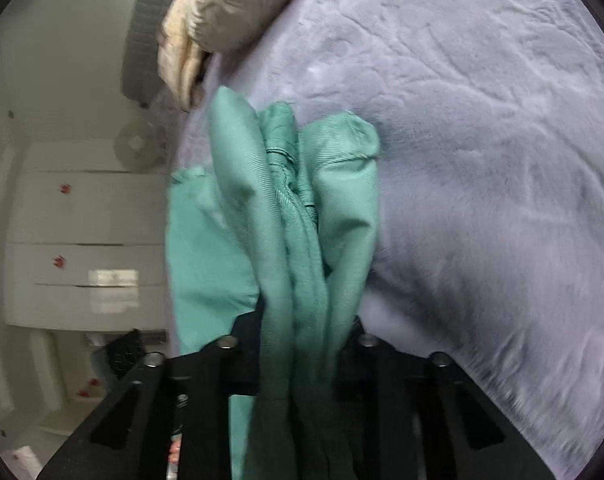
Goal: Fold large clothes
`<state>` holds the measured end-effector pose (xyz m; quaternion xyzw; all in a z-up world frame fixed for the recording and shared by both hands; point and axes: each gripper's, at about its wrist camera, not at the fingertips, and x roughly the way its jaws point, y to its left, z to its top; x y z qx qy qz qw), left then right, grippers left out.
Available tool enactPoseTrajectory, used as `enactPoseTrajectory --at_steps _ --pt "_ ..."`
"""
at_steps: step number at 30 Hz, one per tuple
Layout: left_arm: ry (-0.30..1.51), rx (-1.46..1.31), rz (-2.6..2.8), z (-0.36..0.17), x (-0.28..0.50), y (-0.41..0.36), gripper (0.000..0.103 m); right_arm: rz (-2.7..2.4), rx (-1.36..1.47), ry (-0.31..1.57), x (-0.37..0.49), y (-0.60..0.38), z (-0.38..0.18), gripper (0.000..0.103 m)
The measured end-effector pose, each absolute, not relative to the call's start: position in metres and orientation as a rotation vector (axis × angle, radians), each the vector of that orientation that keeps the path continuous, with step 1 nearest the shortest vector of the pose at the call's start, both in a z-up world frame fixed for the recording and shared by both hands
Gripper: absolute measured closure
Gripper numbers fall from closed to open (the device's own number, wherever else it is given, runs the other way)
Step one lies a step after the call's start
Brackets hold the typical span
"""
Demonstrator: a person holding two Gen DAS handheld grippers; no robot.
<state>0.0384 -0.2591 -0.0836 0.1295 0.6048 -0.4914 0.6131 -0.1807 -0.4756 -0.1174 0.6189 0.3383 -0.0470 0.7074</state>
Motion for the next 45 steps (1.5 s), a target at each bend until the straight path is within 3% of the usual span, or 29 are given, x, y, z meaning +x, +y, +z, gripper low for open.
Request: enactPoseTrajectory --at_steps 3,14,20,23,25,29,33,37,38,39,40,45 --pt "1.379 0.284 -1.188 -0.067 0.041 -0.252 0.056 -0.067 1.386 0.694 -0.177 -0.465 -0.101 0.079" --pt "1.407 0.334 -1.263 -0.013 0.058 -0.15 0.056 -0.004 1.396 0.646 -0.165 -0.361 -0.047 0.079" --pt "1.495 0.429 -1.147 -0.042 0.064 -0.07 0.053 0.013 1.487 0.683 -0.153 -0.274 -0.074 0.079" --pt "1.556 0.425 -1.065 -0.072 0.071 -0.044 0.043 -0.038 1.537 0.714 -0.151 -0.243 -0.099 0.08" --pt "1.569 0.362 -1.067 -0.071 0.078 -0.03 0.043 -0.109 1.545 0.724 -0.152 -0.242 -0.103 0.076" --pt "1.481 0.391 -1.085 -0.041 0.084 -0.023 0.043 -0.291 1.341 0.877 -0.16 -0.246 -0.07 0.057" --pt "1.355 0.323 -0.998 -0.016 0.112 -0.022 0.043 -0.386 1.115 0.902 -0.153 -0.254 -0.028 0.057" --pt "1.303 0.281 -0.929 -0.023 0.135 -0.039 0.043 -0.393 1.041 0.959 -0.108 -0.261 -0.029 0.057" --pt "1.295 0.296 -0.92 -0.028 0.134 -0.049 0.043 -0.399 1.028 0.988 -0.096 -0.263 -0.035 0.061" --pt "1.294 0.32 -0.912 -0.034 0.132 -0.058 0.043 -0.409 1.015 1.004 -0.101 -0.263 -0.041 0.085" --pt "1.292 0.344 -0.907 -0.042 0.123 -0.064 0.043 -0.432 0.987 1.028 -0.102 -0.261 -0.046 0.095" --pt "1.287 0.452 -0.89 -0.07 0.111 -0.069 0.038 -0.531 0.967 1.131 -0.132 -0.26 -0.082 0.095"
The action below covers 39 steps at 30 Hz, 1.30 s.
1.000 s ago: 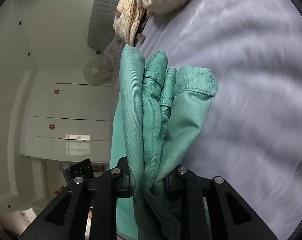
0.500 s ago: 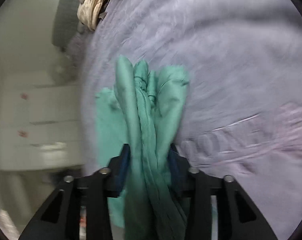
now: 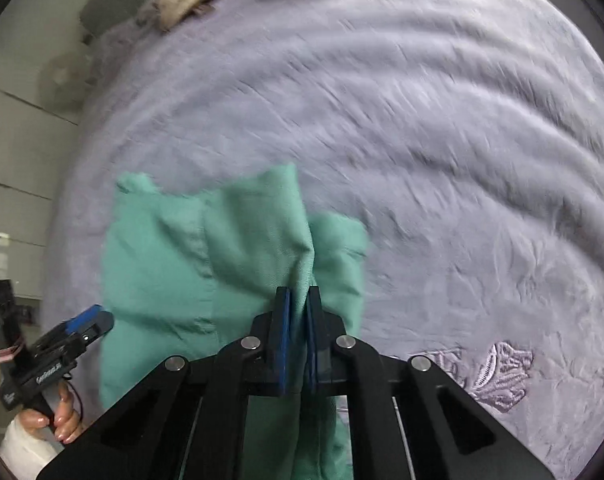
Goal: Fold large clothes
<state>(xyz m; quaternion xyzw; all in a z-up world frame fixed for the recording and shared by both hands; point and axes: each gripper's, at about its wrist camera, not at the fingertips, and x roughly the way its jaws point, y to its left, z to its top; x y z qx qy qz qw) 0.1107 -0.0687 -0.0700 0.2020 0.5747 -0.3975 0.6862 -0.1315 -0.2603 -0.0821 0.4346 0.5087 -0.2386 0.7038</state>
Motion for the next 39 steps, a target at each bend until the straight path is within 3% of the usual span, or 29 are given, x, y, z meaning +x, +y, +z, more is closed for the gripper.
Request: enactPoseTrajectory --at_steps 2,20,22,24,26,34,35,36,39 --pt "1.288 0.465 -0.873 -0.07 0.108 -0.067 0.03 -0.538 1.015 1.151 -0.138 -0.262 -0.1 0.095" --pt "1.326 0.579 -0.95 -0.022 0.036 -0.02 0.03 -0.471 0.942 1.188 -0.17 -0.234 -0.037 0.092" --pt "1.34 0.596 -0.952 -0.024 0.026 -0.013 0.03 -0.452 0.942 1.187 -0.179 -0.225 -0.027 0.085" --pt "1.355 0.611 -0.944 -0.03 0.021 -0.004 0.03 -0.437 0.946 1.186 -0.186 -0.216 -0.02 0.053" --pt "1.369 0.627 -0.94 -0.037 0.018 0.005 0.03 -0.416 0.942 1.179 -0.196 -0.204 -0.012 0.044" --pt "1.377 0.613 -0.966 -0.047 0.014 0.028 0.03 -0.326 0.94 1.24 -0.22 -0.16 -0.01 0.045" --pt "1.371 0.618 -0.968 -0.048 0.014 0.028 0.03 -0.343 0.945 1.25 -0.225 -0.158 -0.014 0.059" --pt "1.359 0.628 -0.972 -0.047 0.013 0.029 0.03 -0.363 0.954 1.258 -0.228 -0.159 -0.018 0.081" --pt "1.349 0.636 -0.979 -0.048 0.009 0.029 0.03 -0.427 1.038 1.262 -0.247 -0.163 -0.034 0.091"
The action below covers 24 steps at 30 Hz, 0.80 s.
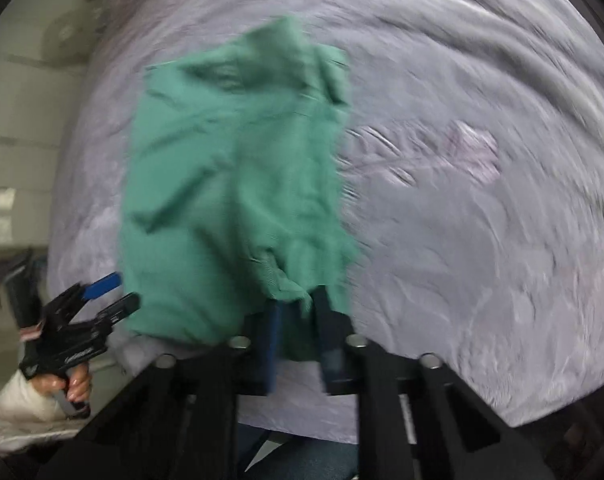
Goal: Fold large clothes
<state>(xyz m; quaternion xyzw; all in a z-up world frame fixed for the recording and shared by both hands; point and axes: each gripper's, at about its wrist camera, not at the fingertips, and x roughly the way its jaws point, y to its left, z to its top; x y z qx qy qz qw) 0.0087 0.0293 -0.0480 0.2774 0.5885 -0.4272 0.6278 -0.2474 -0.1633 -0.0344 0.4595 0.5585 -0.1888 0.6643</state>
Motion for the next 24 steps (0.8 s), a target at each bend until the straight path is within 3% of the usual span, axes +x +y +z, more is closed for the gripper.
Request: enactPoseTrajectory --at_steps 3,6,12,24 --pt "1.347 0.639 -0.982 -0.049 0.008 0.029 0.029 -0.456 1.121 1.276 -0.26 -0.165 -0.055 0.092" --pt "1.332 0.644 -0.971 -0.053 0.01 0.032 0.02 -0.47 1.125 1.3 -0.263 -0.161 -0.068 0.092" --pt "1.363 0.616 -0.953 -0.058 0.011 0.031 0.02 -0.469 1.124 1.326 -0.26 -0.161 -0.082 0.092" --pt "1.384 0.602 -0.912 -0.046 0.017 0.033 0.02 -0.475 1.135 1.33 -0.27 -0.172 -0.058 0.091"
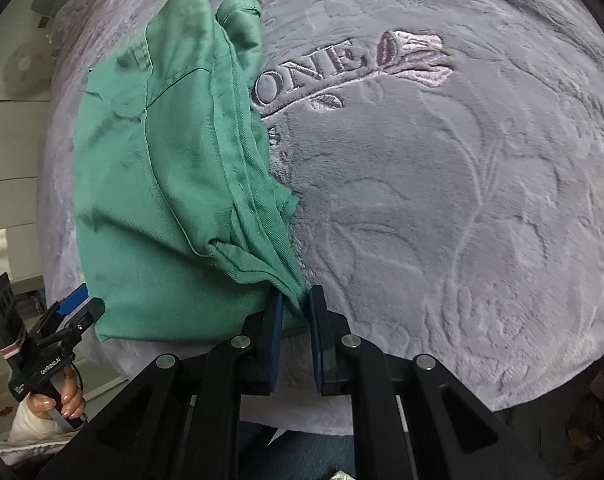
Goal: Fold large clothes
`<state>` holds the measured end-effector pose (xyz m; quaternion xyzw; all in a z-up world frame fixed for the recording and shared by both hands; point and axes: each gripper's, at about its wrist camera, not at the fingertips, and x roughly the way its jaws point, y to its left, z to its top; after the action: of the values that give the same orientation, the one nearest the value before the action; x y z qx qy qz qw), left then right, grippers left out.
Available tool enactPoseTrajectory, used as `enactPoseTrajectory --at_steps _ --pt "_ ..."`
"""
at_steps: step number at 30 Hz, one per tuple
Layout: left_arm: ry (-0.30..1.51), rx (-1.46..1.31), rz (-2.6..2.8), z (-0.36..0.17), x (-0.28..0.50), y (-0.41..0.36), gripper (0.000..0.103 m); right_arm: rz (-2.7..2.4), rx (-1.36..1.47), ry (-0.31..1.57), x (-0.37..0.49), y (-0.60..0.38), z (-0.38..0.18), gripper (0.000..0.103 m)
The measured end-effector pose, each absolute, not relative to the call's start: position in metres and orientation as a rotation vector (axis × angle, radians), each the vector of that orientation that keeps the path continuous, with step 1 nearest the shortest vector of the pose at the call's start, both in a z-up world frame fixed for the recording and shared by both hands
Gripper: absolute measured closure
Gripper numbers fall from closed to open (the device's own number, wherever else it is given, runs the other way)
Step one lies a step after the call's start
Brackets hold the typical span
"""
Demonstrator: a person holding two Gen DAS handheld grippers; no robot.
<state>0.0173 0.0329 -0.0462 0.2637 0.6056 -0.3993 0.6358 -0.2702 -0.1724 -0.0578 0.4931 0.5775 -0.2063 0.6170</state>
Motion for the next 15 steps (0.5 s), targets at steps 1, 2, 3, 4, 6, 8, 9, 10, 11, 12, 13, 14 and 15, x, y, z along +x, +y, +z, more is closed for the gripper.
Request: enactPoseTrajectory --at_steps 1,2,3,4,6,8,9,10,11,12,13,14,15 --pt "1.383 0.604 -0.91 -0.045 0.018 0.033 0.02 -0.478 1.139 1.33 -0.273 -0.173 -0.056 0.09" --pt "1.384 0.605 -0.908 -0.045 0.018 0.033 0.02 -0.478 1.144 1.328 -0.277 -0.173 -0.054 0.09" --pt "1.385 0.607 -0.906 -0.045 0.018 0.033 0.02 -0.479 1.147 1.328 -0.283 -0.175 -0.059 0.09" --pt "1.385 0.611 -0.903 -0.044 0.019 0.033 0.02 -0.481 1.151 1.327 -0.285 -0.176 -0.059 0.09" --pt "1.384 0.614 -0.897 -0.043 0.017 0.031 0.02 -0.487 1.16 1.327 -0.289 -0.178 -0.059 0.09" --pt "1.38 0.614 -0.887 -0.04 0.018 0.03 0.02 -0.494 1.16 1.328 -0.294 -0.181 -0.056 0.09" --pt "1.378 0.611 -0.882 -0.038 0.02 0.031 0.02 -0.499 1.156 1.323 -0.296 -0.183 -0.051 0.09" --pt "1.376 0.61 -0.879 -0.037 0.021 0.03 0.02 -0.504 1.146 1.311 -0.297 -0.184 -0.046 0.09" --pt "1.373 0.605 -0.874 -0.035 0.022 0.03 0.02 -0.509 1.131 1.292 -0.296 -0.185 -0.04 0.09" --pt "1.37 0.601 -0.871 -0.033 0.024 0.03 0.02 -0.513 1.11 1.251 -0.293 -0.186 -0.03 0.087" --pt "1.367 0.596 -0.869 -0.031 0.025 0.03 0.02 -0.512 1.092 1.205 -0.292 -0.188 -0.019 0.085" --pt "1.366 0.594 -0.868 -0.03 0.027 0.03 0.02 -0.501 1.074 1.161 -0.288 -0.19 -0.009 0.085" --pt "1.361 0.591 -0.864 -0.028 0.029 0.029 0.02 -0.489 1.063 1.136 -0.286 -0.192 -0.003 0.085"
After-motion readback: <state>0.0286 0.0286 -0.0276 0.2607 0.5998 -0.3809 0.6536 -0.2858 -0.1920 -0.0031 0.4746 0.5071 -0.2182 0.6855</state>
